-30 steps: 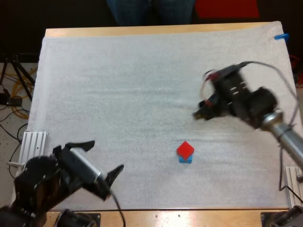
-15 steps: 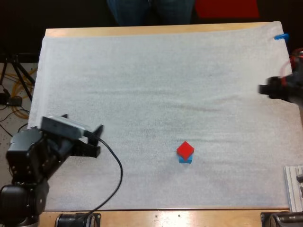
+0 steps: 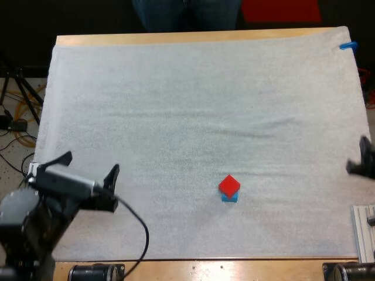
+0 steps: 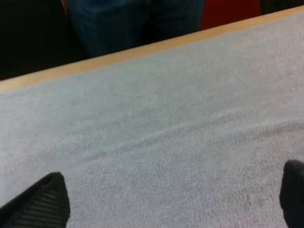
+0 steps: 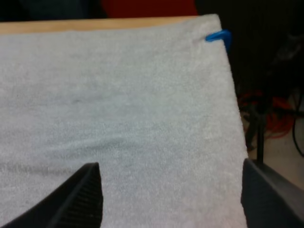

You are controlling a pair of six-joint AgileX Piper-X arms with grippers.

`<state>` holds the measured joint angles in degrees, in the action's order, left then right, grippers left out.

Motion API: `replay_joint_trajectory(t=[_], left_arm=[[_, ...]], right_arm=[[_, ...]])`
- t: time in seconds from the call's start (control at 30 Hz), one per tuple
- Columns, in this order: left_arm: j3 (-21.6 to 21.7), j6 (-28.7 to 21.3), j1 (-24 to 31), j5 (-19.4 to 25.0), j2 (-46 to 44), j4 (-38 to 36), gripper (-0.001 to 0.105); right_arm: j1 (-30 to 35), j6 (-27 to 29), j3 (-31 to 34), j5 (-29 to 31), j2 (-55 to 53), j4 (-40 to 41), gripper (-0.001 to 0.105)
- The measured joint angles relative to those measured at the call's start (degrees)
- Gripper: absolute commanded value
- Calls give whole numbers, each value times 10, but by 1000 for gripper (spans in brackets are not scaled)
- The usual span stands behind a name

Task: Stack red cube on blue cube

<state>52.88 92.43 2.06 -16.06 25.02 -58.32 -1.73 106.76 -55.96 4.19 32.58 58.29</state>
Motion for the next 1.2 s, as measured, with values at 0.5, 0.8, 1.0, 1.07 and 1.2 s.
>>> replay_joint_trajectory(t=[0.5, 0.8, 1.0, 1.07, 1.2], left_arm=[[-36, -17, 0, 4, -253, -16, 87], [-73, -20, 0, 13, -258, -136, 87], [-117, -15, 0, 17, -258, -125, 87], [-135, -15, 0, 17, -258, -104, 87], [-174, -15, 0, 18, -258, -48, 87]], right_arm=[[0, -16, 106, -2, -327, 12, 61], [0, -23, 146, -14, -333, 32, 61], [0, -23, 181, -16, -333, 3, 61], [0, -23, 194, -16, -333, 1, 61], [0, -23, 227, -27, -333, 1, 61]])
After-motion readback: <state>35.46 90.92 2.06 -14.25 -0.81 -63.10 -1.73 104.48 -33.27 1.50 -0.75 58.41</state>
